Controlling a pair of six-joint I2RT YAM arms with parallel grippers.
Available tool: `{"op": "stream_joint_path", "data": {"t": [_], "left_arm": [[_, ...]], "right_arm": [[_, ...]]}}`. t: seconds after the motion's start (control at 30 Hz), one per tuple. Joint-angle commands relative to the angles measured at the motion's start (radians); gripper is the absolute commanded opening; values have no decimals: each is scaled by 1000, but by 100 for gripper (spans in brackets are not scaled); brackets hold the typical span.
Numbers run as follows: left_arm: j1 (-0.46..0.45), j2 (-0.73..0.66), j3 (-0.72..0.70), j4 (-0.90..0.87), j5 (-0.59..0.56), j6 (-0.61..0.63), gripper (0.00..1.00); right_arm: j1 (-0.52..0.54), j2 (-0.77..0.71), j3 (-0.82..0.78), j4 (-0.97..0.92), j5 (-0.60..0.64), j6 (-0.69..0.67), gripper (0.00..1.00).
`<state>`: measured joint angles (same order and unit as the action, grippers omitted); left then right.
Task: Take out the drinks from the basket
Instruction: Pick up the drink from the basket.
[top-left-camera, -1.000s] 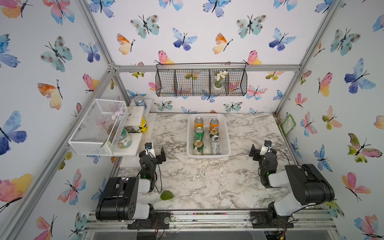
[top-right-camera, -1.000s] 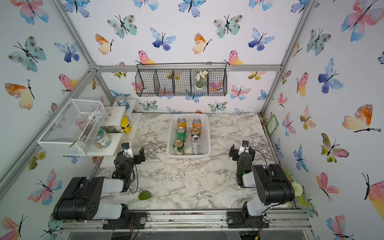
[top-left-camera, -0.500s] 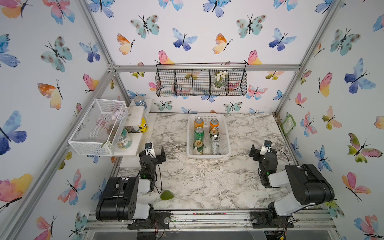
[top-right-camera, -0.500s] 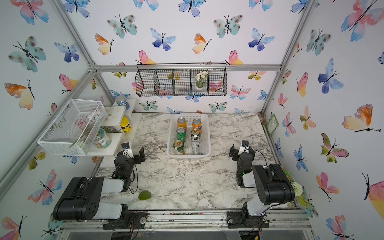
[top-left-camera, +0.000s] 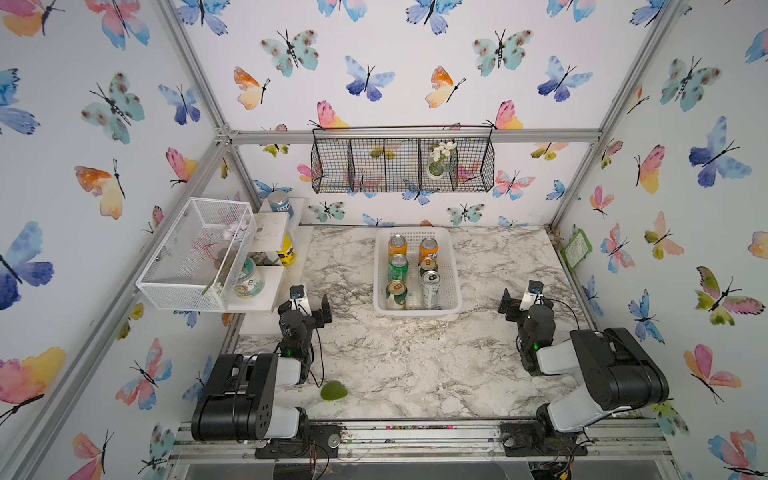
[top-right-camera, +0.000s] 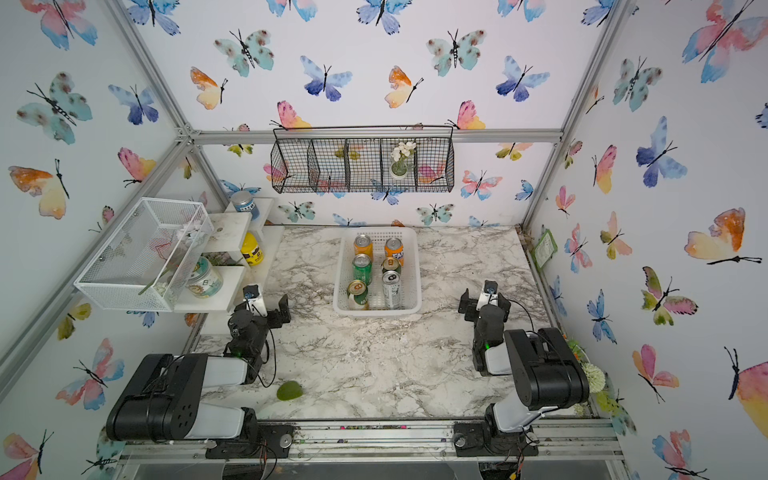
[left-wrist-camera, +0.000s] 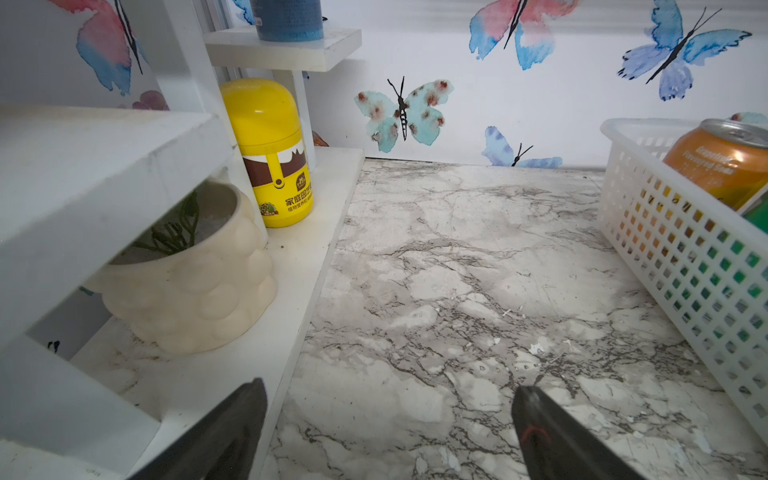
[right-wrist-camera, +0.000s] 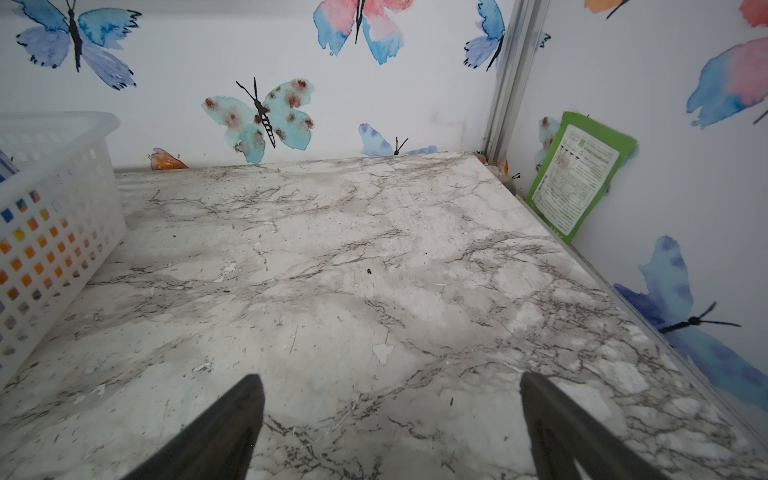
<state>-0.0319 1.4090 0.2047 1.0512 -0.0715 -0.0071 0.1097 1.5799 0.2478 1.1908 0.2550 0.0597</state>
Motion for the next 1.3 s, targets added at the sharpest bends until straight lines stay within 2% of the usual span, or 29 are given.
{"op": "stream_joint_path", "data": {"t": [0.0,0.1,0.2,0.3,0.4,0.57,0.63,0.67,0.73,0.77,0.83,0.87,0.97,1.07,1.27], "left_arm": [[1,-2,5,22,16,7,99],[1,-25,22,3,-26,-15,99],[4,-69,141,-255,-79,-40,99],[6,-78,214,-370,-68,-33,99],[7,-122,233,-397,-84,-46,99],[7,-190,276,-425,-126,-122,99],[6,-182,326,-446,-136,-191,99],[6,-171,361,-470,-135,-236,99],[6,-146,428,-544,-155,-345,99],[6,-138,466,-609,-183,-423,99],[6,-125,547,-788,-271,-606,99],[8,-112,586,-873,-292,-659,99],[8,-75,636,-907,-202,-617,99],[11,-60,636,-904,-167,-681,99],[3,-15,684,-904,69,-721,99]], "right_arm": [[-8,-10,5,1,20,6,99],[-8,-26,-13,32,16,-2,99],[-7,-68,19,-52,-7,-25,99],[-7,-133,139,-346,74,33,99],[-7,-146,196,-433,64,23,99],[-7,-178,288,-594,116,101,99],[-7,-164,346,-680,226,185,99],[-7,-145,383,-735,315,271,99],[-7,-97,481,-914,467,514,99],[-8,-70,556,-1089,479,636,99],[-8,-21,646,-1174,386,587,99],[-8,-2,674,-1191,325,569,99],[-8,13,703,-1215,289,573,99],[-8,-29,654,-1153,239,558,98],[-7,-89,614,-1126,102,541,98]]}}
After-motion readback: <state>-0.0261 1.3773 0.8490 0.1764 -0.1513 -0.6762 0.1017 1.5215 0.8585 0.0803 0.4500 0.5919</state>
